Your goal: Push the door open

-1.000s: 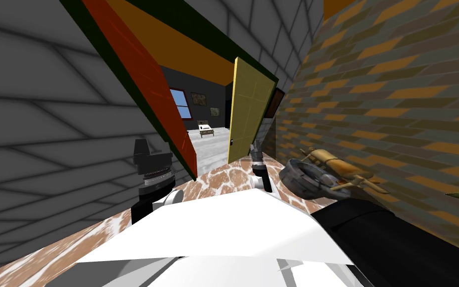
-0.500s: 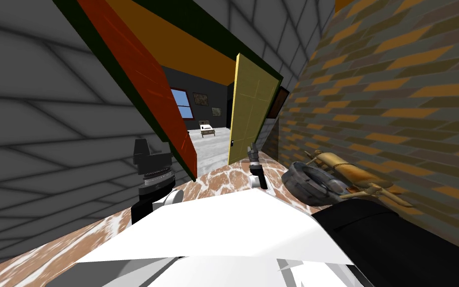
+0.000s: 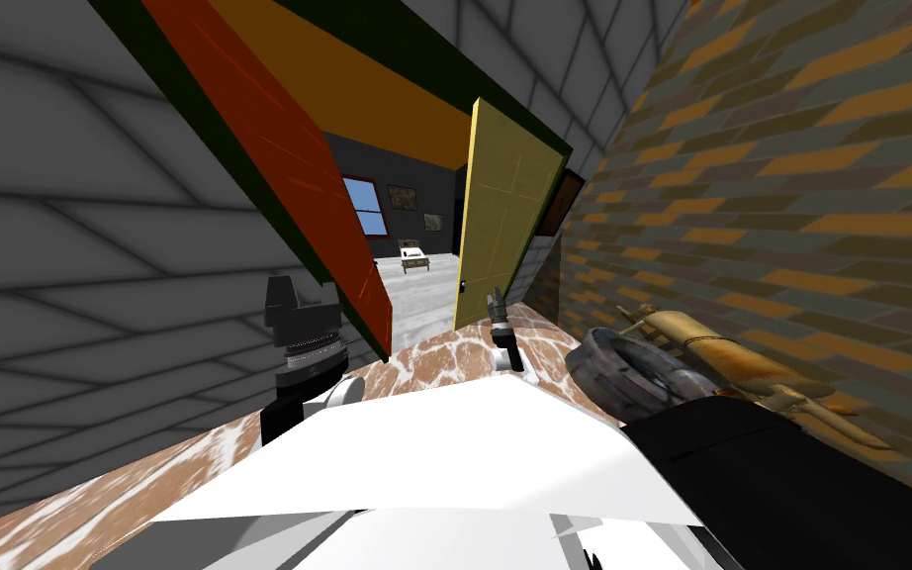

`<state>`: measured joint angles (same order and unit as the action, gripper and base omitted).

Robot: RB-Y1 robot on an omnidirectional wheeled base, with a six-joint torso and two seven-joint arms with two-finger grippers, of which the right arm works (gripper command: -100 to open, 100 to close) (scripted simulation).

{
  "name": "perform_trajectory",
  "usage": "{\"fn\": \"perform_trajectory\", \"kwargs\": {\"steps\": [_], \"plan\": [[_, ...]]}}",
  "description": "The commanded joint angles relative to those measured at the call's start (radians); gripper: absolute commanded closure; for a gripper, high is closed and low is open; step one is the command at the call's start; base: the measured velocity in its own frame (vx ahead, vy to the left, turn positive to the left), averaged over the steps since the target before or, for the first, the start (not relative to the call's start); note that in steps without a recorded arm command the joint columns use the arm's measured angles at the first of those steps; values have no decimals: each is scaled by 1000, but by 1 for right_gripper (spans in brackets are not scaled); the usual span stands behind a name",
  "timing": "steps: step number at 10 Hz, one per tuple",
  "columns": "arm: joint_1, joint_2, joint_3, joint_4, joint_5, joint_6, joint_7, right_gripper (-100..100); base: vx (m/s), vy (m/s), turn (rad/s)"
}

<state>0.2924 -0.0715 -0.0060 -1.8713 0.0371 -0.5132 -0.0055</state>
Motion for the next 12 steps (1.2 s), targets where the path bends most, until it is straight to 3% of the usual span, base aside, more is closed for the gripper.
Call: {"fn": "perform_trajectory", "kwargs": {"steps": [1, 3, 6, 10, 12], "plan": [[-4, -1, 4, 28, -2, -4, -1, -100, 61, -37, 31], [-18, -3, 7, 70, -5, -13, -3, -100, 47, -56, 42], [-62, -10, 17, 183, -17, -42, -9, -100, 69, -54, 82], [-93, -13, 23, 282, -24, -62, -14, -100, 60, -61, 52], [-123, -17, 30, 352, -32, -81, -18, -100, 65, -48, 73]]}}
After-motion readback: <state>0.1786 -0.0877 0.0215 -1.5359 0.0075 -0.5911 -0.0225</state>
